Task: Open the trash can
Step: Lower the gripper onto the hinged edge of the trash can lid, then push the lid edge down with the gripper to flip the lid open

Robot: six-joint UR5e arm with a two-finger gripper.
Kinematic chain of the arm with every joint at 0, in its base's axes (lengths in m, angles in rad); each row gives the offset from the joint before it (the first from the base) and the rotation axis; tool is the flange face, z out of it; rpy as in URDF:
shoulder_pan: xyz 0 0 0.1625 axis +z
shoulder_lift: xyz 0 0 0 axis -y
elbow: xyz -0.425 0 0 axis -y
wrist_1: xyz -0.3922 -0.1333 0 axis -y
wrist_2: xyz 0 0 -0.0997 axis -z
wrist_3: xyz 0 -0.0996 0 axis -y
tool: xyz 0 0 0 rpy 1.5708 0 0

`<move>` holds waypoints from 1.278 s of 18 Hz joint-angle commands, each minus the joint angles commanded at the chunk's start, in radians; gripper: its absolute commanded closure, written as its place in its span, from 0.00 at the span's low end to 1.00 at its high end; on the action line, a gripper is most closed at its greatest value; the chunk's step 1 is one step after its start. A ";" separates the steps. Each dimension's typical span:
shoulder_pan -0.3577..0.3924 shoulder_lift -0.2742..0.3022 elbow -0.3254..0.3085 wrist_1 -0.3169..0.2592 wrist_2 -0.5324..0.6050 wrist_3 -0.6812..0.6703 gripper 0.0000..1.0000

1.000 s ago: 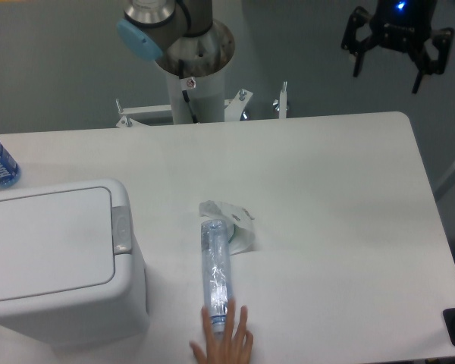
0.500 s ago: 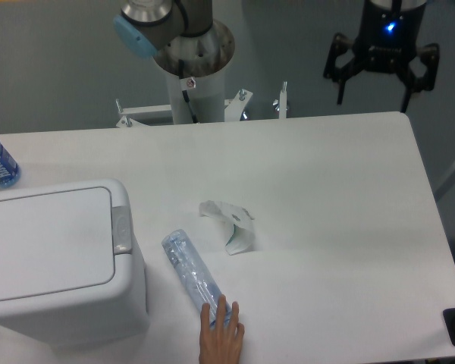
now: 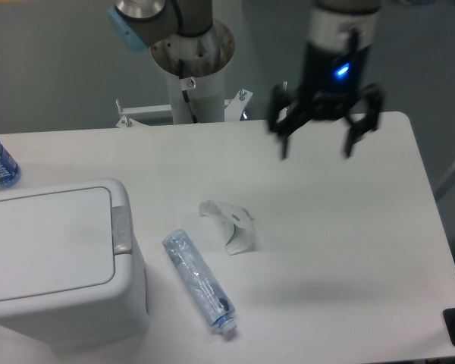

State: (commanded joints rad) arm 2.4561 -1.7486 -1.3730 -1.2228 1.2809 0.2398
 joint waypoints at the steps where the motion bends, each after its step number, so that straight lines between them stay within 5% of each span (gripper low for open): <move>1: -0.028 -0.014 0.002 0.044 0.000 -0.057 0.00; 3: -0.071 -0.035 0.000 0.138 0.000 -0.172 0.00; 5: -0.109 -0.049 -0.006 0.170 0.000 -0.203 0.00; 11: -0.183 -0.080 -0.017 0.175 0.006 -0.201 0.00; 23: -0.195 -0.095 -0.040 0.180 0.006 -0.189 0.00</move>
State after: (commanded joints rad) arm 2.2611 -1.8438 -1.4128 -1.0431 1.2870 0.0506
